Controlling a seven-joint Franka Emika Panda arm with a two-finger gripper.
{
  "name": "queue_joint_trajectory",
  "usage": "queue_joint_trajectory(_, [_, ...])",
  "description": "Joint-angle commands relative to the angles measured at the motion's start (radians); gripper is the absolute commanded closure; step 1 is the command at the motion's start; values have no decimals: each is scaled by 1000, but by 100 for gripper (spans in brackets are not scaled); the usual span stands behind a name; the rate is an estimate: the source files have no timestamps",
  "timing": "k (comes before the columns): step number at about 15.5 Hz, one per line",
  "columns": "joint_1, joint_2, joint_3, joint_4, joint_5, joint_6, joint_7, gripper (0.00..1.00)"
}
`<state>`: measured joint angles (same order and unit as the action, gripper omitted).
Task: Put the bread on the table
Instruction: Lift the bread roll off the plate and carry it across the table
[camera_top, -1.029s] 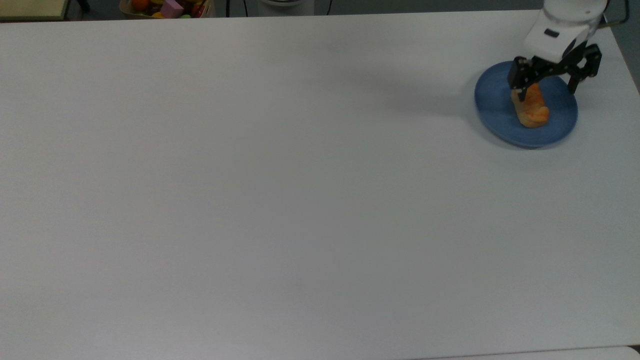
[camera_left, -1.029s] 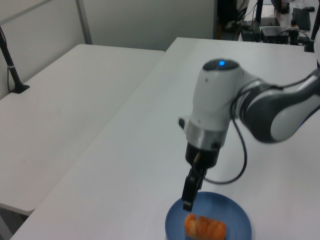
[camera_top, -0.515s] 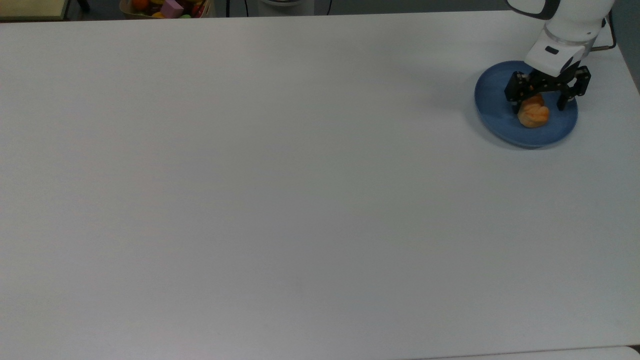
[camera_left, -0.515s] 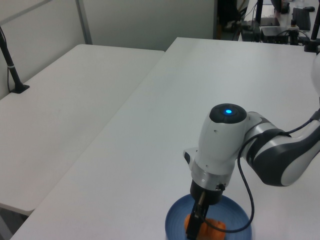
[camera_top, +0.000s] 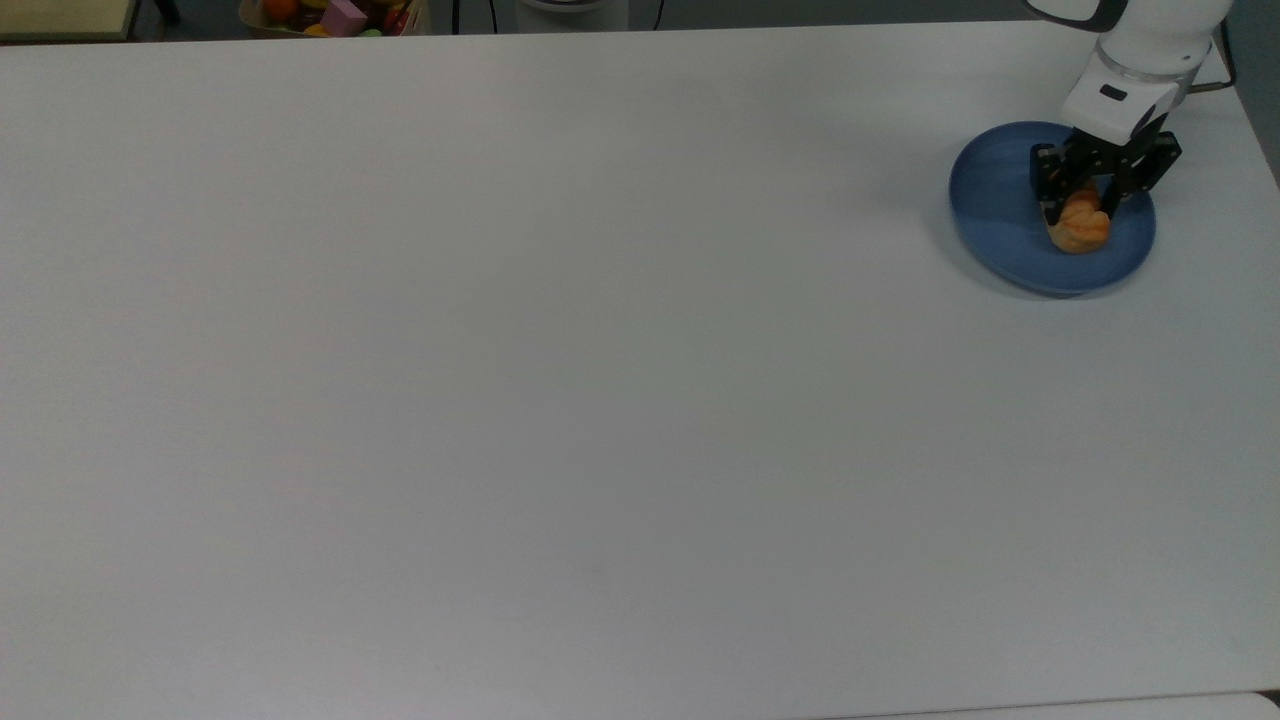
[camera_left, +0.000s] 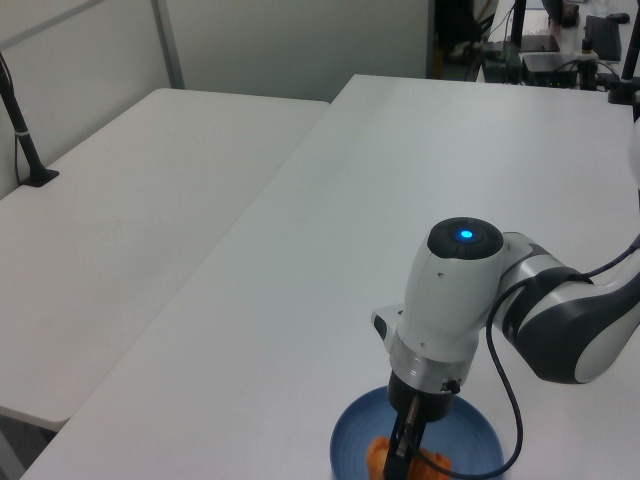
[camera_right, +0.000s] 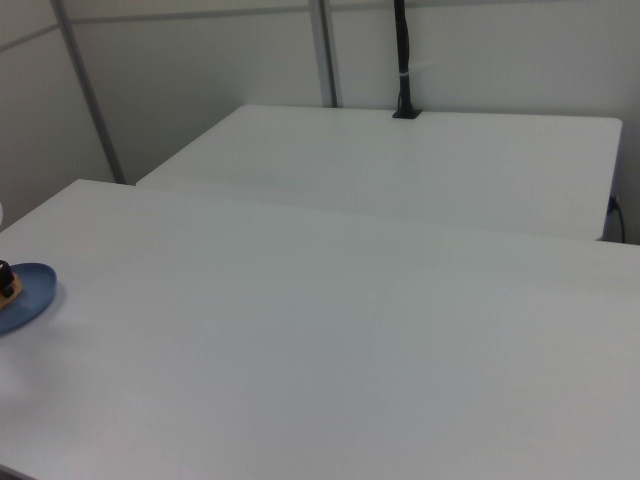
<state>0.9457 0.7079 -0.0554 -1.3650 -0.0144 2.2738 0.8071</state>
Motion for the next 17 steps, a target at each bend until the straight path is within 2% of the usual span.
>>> queue_joint_trajectory(1, [10,-50,-17,-22,-12,-68,-58,100])
queue_joint_trajectory(3, [1,-97,-17,-22,-6,-120,-86,100])
queue_joint_trajectory(9, [-128,-272,-17,-22,5,-261,-179,100])
queue_joint_trajectory(11, [-198,-320,-15,-20,8,-298,-244,100])
queue_joint_trajectory(14, [-359,-393,-17,-20,65,-338,-402,100])
queue_joint_trajectory(17, [-508,-420,-17,-20,102,-393,-560,100])
